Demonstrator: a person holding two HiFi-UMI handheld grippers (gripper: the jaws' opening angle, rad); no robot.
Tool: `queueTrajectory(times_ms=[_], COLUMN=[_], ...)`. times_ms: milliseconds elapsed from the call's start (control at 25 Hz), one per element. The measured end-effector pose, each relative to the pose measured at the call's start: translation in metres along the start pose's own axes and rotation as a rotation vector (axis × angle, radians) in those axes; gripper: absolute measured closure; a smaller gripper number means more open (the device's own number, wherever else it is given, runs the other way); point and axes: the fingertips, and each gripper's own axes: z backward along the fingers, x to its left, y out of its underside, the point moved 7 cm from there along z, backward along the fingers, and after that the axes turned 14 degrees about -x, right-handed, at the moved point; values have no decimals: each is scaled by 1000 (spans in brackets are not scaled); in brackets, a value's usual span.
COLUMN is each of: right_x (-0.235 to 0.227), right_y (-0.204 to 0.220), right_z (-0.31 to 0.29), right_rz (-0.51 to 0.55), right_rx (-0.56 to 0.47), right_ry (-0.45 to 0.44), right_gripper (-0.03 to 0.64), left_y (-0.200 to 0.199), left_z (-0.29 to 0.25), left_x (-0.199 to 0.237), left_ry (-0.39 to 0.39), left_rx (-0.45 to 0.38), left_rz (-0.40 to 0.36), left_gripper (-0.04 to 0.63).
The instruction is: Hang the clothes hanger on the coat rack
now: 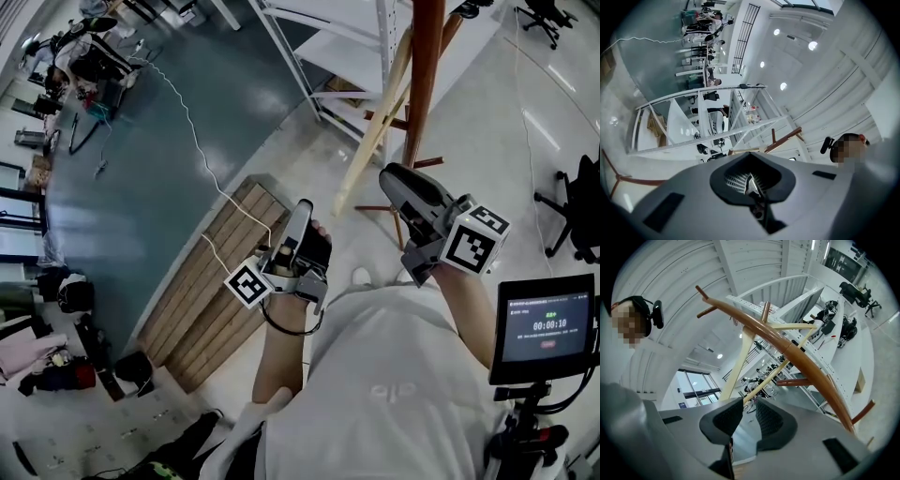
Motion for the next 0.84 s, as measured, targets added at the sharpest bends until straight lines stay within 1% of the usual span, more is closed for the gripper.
queueTrajectory(times_ms=[200,400,600,840], right_x=[0,-7,-9,-16], right_y=[1,0,-2,-5], right_z=[-1,5,6,11], right_rz=[-12,-19,-16,-16], right_rx=[-6,-18,-28,-38], right_ry=[5,16,22,44], right_gripper=[522,522,522,522], left_y=[-3,1,-2,-12], left_z=[-1,-5,-11,-22], left_x=[1,3,5,11], left_ry=[-10,-5,5,14], left_rx=[29,54,107,121], left_rz=[-2,-5,-27,-36], left_gripper=[591,591,591,591])
